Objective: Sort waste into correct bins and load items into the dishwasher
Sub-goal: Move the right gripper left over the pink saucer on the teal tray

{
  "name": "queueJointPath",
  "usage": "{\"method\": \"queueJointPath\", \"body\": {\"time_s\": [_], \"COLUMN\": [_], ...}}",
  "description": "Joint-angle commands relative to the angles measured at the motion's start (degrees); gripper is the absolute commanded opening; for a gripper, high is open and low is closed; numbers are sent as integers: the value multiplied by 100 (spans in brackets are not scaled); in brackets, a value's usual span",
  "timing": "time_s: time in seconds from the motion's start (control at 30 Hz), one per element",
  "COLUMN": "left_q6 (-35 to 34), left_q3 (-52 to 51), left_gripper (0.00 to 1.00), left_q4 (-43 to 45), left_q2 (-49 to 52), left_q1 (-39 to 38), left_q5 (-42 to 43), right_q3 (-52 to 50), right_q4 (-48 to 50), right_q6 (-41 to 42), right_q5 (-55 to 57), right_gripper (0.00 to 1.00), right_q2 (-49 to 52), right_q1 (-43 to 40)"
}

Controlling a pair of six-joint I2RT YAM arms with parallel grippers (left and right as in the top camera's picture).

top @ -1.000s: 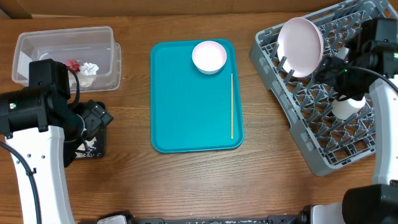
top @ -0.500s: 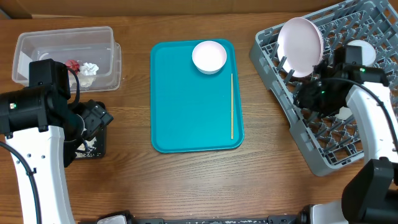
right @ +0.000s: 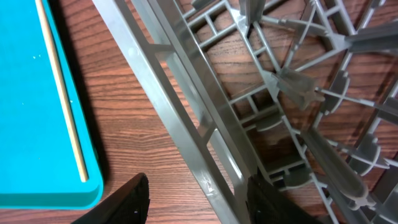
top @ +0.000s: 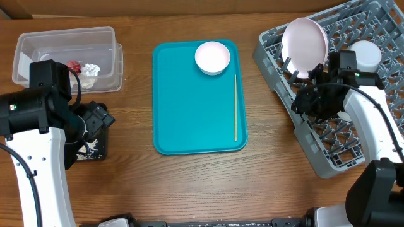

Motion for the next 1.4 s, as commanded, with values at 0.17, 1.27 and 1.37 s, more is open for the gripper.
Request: {"method": "queueJointPath", "body": {"time_s": [0.17,1.27,1.37], "left_q6": [-33,-33,-33], "left_q3": [-9,-9,-9], "left_gripper": [100,100,100], "left_q4": [-2,-2,-2], "left_q2": [26,26,26], "left_q1": [-2,-2,-2], "left_q5": [-96,-96,-96], "right_q3": [-20,-391,-391], "right_q4": [-46,560,728], "right_q6": [66,1375,1602], "right_q5": [-9,-1270,-1526], "right_gripper": [49,25,21], "right_q2": [-9,-9,-9], "right_q1": [22,24,50]}}
